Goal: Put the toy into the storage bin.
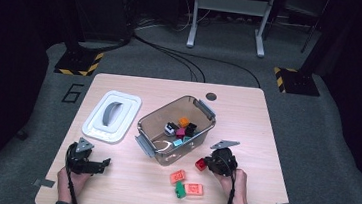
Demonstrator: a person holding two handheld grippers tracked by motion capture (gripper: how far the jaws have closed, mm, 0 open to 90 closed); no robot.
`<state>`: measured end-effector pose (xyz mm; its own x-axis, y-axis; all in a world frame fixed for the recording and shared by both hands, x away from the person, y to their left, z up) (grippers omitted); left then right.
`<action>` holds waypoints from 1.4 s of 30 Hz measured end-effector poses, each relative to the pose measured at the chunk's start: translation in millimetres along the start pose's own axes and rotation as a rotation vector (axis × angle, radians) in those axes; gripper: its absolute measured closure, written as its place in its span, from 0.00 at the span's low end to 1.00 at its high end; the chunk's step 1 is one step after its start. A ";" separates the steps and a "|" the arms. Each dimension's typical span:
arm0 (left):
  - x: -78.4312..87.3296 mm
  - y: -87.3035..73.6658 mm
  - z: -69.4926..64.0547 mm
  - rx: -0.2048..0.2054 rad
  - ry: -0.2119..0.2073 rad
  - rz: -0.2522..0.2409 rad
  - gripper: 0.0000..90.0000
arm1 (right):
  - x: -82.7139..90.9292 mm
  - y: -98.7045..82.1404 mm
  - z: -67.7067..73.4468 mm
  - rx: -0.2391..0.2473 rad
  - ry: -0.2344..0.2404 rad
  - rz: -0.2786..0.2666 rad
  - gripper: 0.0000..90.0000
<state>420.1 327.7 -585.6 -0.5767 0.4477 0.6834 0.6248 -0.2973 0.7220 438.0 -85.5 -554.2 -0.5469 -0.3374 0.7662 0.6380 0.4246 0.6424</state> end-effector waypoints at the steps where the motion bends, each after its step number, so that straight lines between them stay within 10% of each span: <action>1: 0.0 0.0 0.0 0.000 0.001 0.000 0.06 | 0.6 0.2 -0.9 0.003 0.002 -0.006 0.86; 12: -0.1 0.0 0.1 -0.001 0.002 -0.001 0.06 | -2.5 8.7 17.9 0.020 0.015 0.031 0.46; 27: -0.1 0.0 0.1 -0.002 0.002 -0.002 0.06 | -13.7 2.2 16.9 0.021 -0.003 0.095 0.63; 42: 0.0 0.0 0.1 -0.002 0.002 -0.001 0.06 | -6.3 4.9 -5.7 -0.038 -0.023 0.041 0.65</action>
<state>420.2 327.7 -585.7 -0.5782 0.4467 0.6828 0.6234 -0.2981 0.7229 447.6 -86.0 -555.8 -0.5318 -0.3012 0.7915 0.6800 0.4051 0.6111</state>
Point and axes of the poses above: each handheld gripper's, and its own axes: x roughly backward along the jaws, y roughly out of its top, z roughly to its left, the point moved 8 cm from there along -x, roughly forward along the jaws, and after that the axes turned 9 degrees about -y, right-handed, at the moved point
